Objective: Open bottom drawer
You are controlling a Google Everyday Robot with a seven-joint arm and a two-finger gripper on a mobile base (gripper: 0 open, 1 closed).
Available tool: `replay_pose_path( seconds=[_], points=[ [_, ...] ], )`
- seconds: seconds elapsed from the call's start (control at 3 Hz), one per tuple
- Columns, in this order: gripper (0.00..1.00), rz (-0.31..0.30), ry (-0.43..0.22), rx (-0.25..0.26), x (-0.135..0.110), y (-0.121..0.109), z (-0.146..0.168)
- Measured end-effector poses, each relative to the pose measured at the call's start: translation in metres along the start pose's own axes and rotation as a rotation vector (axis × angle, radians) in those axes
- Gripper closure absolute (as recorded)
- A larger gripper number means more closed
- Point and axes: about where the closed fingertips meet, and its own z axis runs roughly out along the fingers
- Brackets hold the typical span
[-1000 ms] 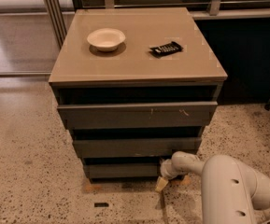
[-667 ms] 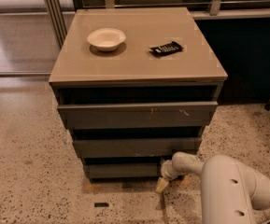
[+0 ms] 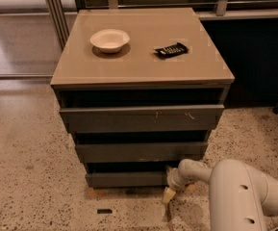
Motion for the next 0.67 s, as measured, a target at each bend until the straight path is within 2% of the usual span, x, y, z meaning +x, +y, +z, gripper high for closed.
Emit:
replay_pose_path(
  seconds=[0.67],
  points=[
    [0.00,0.016,-0.002,-0.100,0.001,0.034,-0.023]
  ],
)
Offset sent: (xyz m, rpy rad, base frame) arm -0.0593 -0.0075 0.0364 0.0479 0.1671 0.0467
